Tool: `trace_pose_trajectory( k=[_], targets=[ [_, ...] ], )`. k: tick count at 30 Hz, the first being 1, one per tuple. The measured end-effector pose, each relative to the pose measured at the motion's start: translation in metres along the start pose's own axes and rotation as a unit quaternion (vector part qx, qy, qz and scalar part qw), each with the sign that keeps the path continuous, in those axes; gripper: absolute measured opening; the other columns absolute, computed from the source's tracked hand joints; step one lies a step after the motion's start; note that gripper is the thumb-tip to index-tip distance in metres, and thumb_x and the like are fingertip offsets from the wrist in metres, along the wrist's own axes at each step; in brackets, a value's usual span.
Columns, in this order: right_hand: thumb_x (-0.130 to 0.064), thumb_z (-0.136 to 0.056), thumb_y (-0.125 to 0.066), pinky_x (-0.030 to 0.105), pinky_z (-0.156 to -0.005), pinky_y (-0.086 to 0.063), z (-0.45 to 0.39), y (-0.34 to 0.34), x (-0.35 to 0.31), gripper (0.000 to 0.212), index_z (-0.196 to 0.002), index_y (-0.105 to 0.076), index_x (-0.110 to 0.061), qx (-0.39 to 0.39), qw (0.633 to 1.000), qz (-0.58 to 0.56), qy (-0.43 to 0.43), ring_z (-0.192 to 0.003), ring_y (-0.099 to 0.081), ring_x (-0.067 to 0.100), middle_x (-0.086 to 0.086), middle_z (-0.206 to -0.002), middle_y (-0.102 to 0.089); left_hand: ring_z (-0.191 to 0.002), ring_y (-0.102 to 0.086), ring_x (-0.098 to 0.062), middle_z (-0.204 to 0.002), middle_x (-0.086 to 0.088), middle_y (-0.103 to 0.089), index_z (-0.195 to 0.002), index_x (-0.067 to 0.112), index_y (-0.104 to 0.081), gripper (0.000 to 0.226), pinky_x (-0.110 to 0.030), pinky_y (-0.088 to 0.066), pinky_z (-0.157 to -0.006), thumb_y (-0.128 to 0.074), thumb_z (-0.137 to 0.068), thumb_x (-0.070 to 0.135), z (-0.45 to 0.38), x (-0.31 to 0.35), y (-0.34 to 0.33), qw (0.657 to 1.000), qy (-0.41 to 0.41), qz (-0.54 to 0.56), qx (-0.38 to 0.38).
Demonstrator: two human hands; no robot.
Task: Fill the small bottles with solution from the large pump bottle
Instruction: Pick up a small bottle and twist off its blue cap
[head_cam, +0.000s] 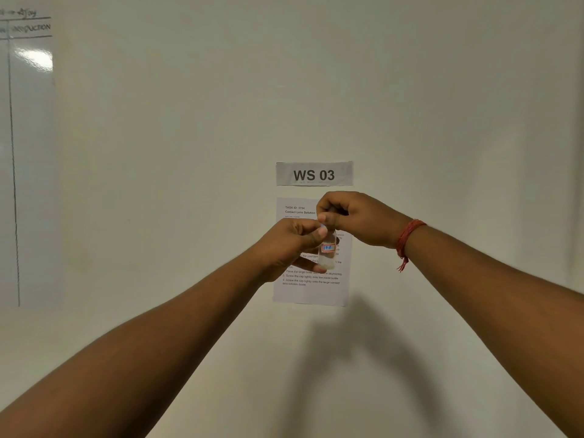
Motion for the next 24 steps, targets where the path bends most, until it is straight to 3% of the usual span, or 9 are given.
trace_pose_trajectory(
  k=[4,12,16,18,24],
  targets=[
    [-0.023,-0.098,-0.058,0.040,-0.084,-0.052,0.001,0.002,-0.002,0.009,-0.097,-0.064,-0.016,-0.018,1.000,-0.005,-0.002,-0.081,-0.061,0.013,-0.002,-0.085,-0.066,-0.094,-0.075,-0.025,-0.100,-0.006,-0.077,-0.111,0.012,-0.074,0.023,-0.039,-0.063,-0.071,-0.056,-0.103,0.024,0.002,0.002,-0.001,1.000,-0.002,-0.002,-0.001],
    [-0.027,-0.096,-0.061,0.025,-0.075,-0.049,0.005,0.010,-0.006,0.010,-0.100,-0.067,-0.020,-0.018,1.000,-0.018,-0.013,-0.075,-0.063,0.004,-0.009,-0.078,-0.068,-0.098,-0.075,-0.029,-0.108,-0.010,-0.077,-0.121,0.010,-0.072,0.028,-0.043,-0.063,-0.077,-0.055,-0.104,0.025,0.006,0.006,-0.001,1.000,-0.002,-0.015,0.002],
    [-0.040,-0.093,-0.062,0.042,-0.073,-0.053,0.006,0.018,-0.008,0.019,-0.094,-0.065,-0.021,0.049,0.999,0.008,-0.007,-0.079,-0.062,0.027,0.005,-0.082,-0.067,-0.098,-0.075,-0.029,-0.109,-0.010,-0.077,-0.119,0.011,-0.072,0.028,-0.043,-0.064,-0.077,-0.056,-0.103,0.026,0.007,0.011,-0.001,1.000,-0.003,-0.020,0.011],
    [-0.039,-0.091,-0.065,0.044,-0.074,-0.054,0.007,0.020,-0.009,0.021,-0.090,-0.066,-0.018,0.064,0.998,0.012,-0.008,-0.081,-0.063,0.030,0.008,-0.084,-0.067,-0.098,-0.075,-0.028,-0.109,-0.010,-0.077,-0.118,0.012,-0.073,0.027,-0.041,-0.063,-0.076,-0.056,-0.103,0.026,0.009,0.013,-0.001,1.000,-0.003,-0.021,0.010],
    [-0.027,-0.090,-0.067,0.036,-0.078,-0.056,0.011,0.020,-0.010,0.011,-0.089,-0.071,-0.016,0.072,0.997,-0.020,-0.022,-0.080,-0.064,0.016,0.001,-0.085,-0.070,-0.099,-0.075,-0.030,-0.111,-0.011,-0.076,-0.121,0.012,-0.072,0.028,-0.042,-0.064,-0.077,-0.056,-0.103,0.025,0.011,0.016,-0.004,0.999,-0.002,-0.030,0.014]
  ],
)
Point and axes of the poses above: each hand's wrist, its own z-axis away from the middle knuckle, its own y-axis out of the back of the hand, x = y × z, the point moved 3 cm from there along -z, towards the middle knuckle
